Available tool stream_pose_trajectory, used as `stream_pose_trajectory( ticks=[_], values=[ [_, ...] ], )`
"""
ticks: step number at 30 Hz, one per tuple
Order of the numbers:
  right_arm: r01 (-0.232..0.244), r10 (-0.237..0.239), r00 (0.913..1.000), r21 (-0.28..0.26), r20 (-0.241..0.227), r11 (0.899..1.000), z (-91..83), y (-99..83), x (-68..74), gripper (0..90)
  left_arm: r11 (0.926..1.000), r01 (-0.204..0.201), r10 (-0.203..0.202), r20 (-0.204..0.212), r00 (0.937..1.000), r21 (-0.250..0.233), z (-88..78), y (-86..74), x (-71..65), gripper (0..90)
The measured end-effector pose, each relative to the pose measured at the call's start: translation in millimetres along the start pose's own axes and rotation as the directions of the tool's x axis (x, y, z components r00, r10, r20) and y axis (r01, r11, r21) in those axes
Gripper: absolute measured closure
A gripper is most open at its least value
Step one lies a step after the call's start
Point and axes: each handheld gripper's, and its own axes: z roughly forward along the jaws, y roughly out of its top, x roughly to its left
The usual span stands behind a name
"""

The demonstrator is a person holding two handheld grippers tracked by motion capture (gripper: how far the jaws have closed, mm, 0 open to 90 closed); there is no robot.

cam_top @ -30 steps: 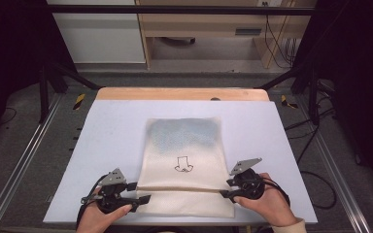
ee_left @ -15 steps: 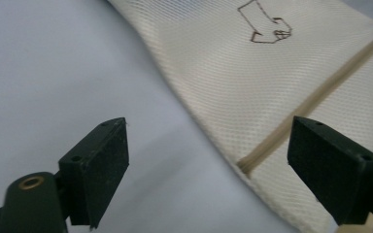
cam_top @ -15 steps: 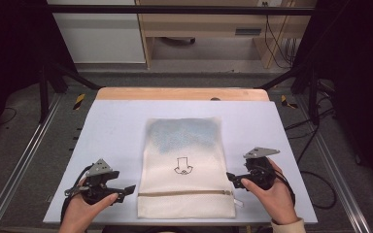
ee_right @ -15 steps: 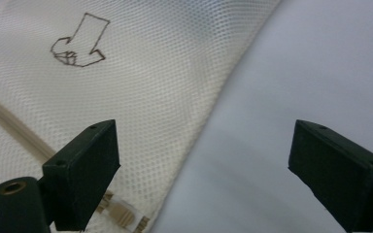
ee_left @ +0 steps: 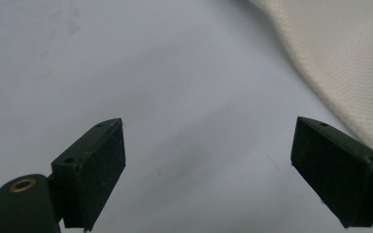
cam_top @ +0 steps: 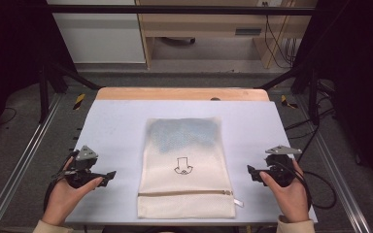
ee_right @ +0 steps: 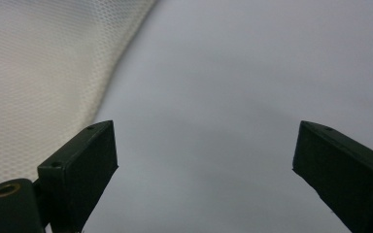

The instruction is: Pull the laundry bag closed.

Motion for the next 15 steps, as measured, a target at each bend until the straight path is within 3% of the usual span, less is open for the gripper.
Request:
stream_pose_trajectory(
  ticks=[3, 6, 9, 15],
  values=[
    [-0.034, 0.033, 0.9991, 0.022, 0.026, 0.999, 0.9, -7.2, -9.4, 9.8, 0.9997, 0.006, -0.006, -0.003, 1.0000, 0.025, 2.6, -7.8, 4.6, 11.4],
    [-0.058, 0.056, 0.9973, 0.047, 0.048, 0.997, 1.6, -13.7, -14.5, 9.9, 0.9984, -0.004, 0.006, -0.040, 0.9992, 0.057, 6.6, -15.9, 7.3, 11.1],
    [-0.079, 0.076, 0.9949, 0.055, 0.067, 0.995, 1.3, -19.2, -16.5, 9.9, 0.9989, 0.005, -0.002, -0.054, 0.9986, 0.047, 4.8, -19.3, 8.7, 11.1],
    [-0.071, 0.066, 0.9941, 0.054, 0.086, 0.996, 5.4, -27.8, -13.2, 10.3, 0.9985, -0.013, 0.019, -0.099, 0.9949, 0.054, 5.0, -24.1, 10.0, 10.6]
  ],
)
